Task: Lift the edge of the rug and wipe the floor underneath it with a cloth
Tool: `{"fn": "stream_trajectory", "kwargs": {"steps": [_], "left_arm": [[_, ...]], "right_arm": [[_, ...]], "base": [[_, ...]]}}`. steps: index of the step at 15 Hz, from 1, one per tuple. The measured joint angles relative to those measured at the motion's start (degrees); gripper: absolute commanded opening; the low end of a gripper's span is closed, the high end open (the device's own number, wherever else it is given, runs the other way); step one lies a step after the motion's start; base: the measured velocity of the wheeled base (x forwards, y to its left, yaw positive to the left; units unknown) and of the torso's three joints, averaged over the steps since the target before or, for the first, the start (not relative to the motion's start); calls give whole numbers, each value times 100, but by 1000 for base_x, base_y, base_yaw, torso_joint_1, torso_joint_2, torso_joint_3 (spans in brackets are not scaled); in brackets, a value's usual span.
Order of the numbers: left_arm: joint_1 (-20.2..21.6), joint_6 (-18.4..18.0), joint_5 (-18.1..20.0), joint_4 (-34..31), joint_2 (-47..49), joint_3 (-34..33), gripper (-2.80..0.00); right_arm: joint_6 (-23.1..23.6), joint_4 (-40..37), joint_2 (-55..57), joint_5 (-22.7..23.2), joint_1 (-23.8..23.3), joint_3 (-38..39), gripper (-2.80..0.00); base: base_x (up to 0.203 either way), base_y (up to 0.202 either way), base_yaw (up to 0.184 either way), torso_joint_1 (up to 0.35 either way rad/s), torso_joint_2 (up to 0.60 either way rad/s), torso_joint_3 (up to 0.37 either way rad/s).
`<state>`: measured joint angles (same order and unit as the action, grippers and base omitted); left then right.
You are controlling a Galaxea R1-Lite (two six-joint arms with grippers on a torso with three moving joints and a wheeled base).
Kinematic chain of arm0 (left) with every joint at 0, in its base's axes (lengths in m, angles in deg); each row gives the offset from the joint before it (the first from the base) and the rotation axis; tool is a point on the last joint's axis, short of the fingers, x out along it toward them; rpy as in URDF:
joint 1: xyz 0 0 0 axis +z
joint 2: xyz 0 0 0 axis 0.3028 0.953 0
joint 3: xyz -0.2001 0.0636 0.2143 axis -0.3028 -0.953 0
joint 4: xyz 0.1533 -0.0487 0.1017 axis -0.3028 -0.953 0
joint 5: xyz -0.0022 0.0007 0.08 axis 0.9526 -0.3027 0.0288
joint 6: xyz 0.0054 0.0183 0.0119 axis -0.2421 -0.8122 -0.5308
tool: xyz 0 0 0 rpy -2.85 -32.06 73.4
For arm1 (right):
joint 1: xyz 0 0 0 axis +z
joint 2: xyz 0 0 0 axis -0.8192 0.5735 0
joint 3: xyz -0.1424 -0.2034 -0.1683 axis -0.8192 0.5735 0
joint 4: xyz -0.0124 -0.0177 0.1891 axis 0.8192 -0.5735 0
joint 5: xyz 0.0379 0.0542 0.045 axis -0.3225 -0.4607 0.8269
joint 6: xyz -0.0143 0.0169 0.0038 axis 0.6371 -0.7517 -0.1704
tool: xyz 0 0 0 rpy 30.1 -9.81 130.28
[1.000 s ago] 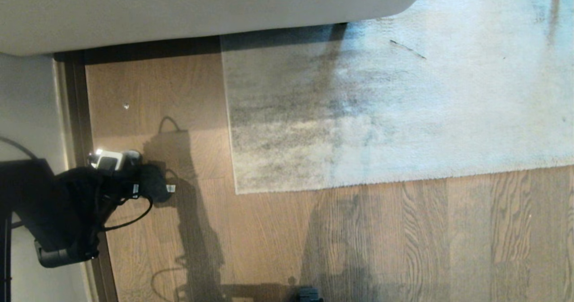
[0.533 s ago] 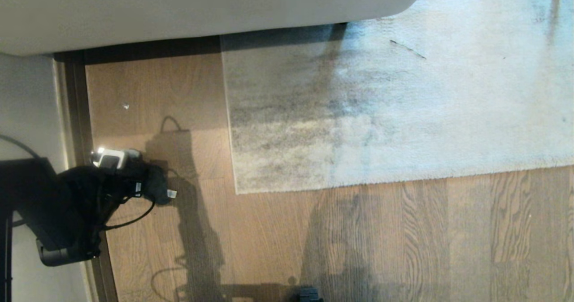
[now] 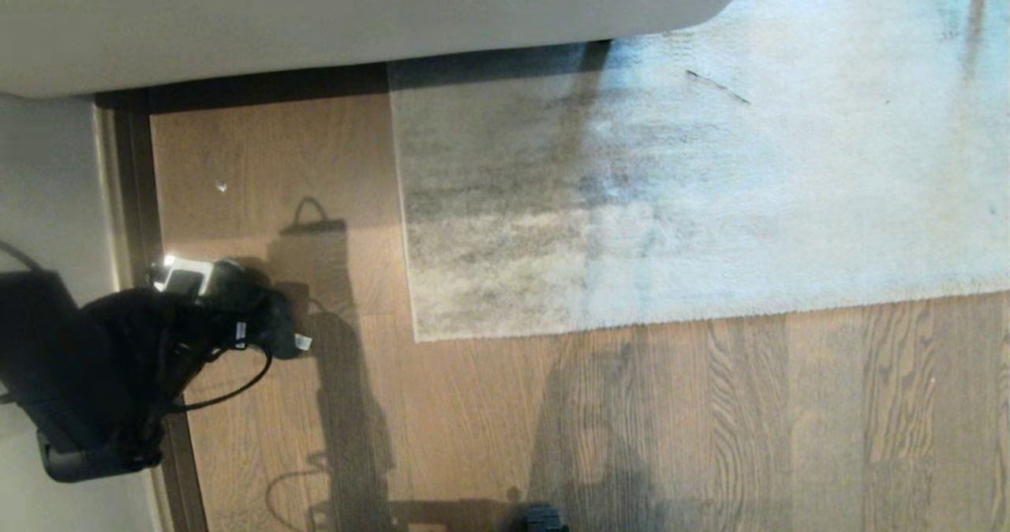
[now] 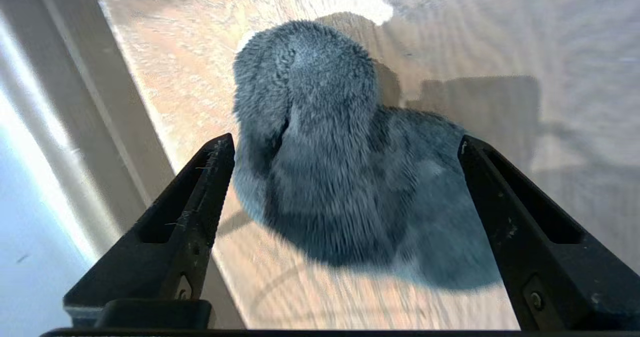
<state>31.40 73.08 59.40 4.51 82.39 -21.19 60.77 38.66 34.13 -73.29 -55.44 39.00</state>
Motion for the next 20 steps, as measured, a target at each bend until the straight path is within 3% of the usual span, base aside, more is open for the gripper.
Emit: {"fn": "stream_trajectory", "kwargs": {"steps": [6,7,13,16,20], "left_arm": [[-121,147,-15,1,-1091,-1136,0],[-128,161,-18,0,-1289,-1342,-280],[-100,315,-40,-2,-2590,-2494,-280],[-113,557,-21,-9,-3361,-3013,-280],[-128,724,-7,-197,-4556,-3292,-280]], "right_arm": [[-2,0,0,-1,0,-2,-280],[-1,-1,0,2,0,-2,-280],[0,0,0,0,0,0,-280],[-2,0,0,0,0,0,-280],[-2,0,0,0,0,-2,-280]], "base": [[0,0,0,0,0,0],[0,0,0,0,0,0],[0,0,0,0,0,0],[0,0,0,0,0,0],[0,0,0,0,0,0]]}}
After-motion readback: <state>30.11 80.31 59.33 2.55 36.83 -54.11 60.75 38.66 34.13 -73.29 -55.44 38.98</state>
